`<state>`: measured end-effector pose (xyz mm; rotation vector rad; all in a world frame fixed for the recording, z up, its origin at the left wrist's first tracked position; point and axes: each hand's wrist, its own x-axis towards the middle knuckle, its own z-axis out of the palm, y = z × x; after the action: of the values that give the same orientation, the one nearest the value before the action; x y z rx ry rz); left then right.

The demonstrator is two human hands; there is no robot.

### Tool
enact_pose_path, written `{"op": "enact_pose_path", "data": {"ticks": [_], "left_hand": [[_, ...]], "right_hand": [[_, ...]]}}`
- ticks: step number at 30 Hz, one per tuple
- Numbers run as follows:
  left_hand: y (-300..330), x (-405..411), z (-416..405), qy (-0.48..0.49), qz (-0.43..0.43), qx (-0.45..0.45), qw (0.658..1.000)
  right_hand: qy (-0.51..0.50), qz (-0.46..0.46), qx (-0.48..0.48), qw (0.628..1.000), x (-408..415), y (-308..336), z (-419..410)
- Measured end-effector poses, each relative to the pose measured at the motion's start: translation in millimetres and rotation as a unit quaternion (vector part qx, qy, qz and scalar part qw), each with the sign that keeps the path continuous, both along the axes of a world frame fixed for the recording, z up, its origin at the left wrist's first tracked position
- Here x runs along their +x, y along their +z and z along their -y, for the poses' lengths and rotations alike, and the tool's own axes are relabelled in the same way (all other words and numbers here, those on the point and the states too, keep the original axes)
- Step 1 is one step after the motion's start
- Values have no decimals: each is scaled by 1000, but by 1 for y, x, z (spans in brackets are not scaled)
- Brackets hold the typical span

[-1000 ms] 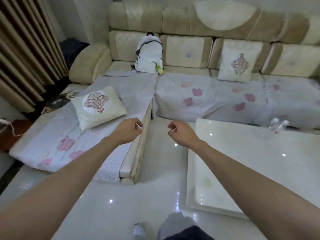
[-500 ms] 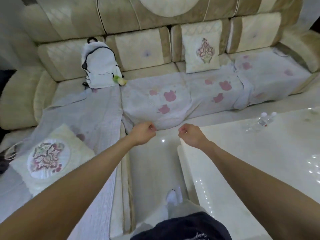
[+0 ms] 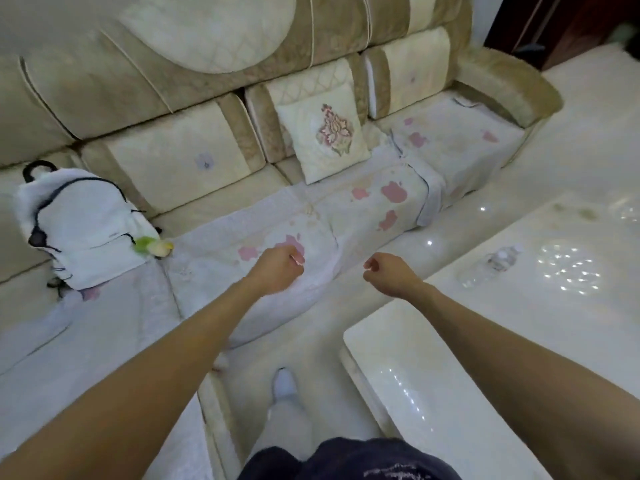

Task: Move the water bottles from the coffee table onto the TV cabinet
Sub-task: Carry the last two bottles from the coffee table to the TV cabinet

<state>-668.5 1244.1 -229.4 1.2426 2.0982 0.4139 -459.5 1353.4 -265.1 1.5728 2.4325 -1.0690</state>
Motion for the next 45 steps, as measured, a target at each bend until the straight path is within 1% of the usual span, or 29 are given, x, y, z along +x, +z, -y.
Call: {"op": "enact_pose_path", "data": {"ticks": [3,7,11,15,19,23,25,28,30,33,36,38,42,44,45], "left_hand": [[13,-37,-58,-37,24,6,999],[26,-61,-135,-118,17,18,993],[16,-48,-197,-193,31,9,981],[-1,-21,-255,-261,49,-8,964],[-12,4,-323,-326,26,-19,945],[-12,29,-405,-393,-23,-53,918],[-10,53,-445,-430,-45,-67,899],[-12,97,-490,-471,-41,-50,880],[-16,132,-509,-501,-41,-45,864],[-33,189,-531,-557,-29,-58,828],[-60,246,-549,-630,-30,-74,773],[-86,283,-564,-671,-34,-81,736],[-152,357,-593,-736,-36,-97,669],[-183,390,-602,-761,-46,-103,639],[-196,404,-605,-772,-49,-105,625]], "right_hand": [[-64,10,4,998,-21,9,-33],[-111,2,22,994,-39,21,-67],[-156,20,25,987,-34,24,-96],[-229,31,14,973,-12,12,-135],[-297,22,-12,955,20,-12,-181],[-377,1,-45,925,57,-28,-224],[-412,-9,-44,910,79,-31,-240],[-493,-22,-35,869,115,-31,-257],[-528,-15,-44,848,135,-35,-260],[-563,-1,-62,824,157,-48,-262],[-600,10,-101,793,172,-71,-265],[-630,12,-124,766,183,-91,-274],[-691,2,-121,713,209,-138,-303],[-706,-2,-108,700,220,-161,-320],[-705,1,-105,701,225,-172,-328]]}}
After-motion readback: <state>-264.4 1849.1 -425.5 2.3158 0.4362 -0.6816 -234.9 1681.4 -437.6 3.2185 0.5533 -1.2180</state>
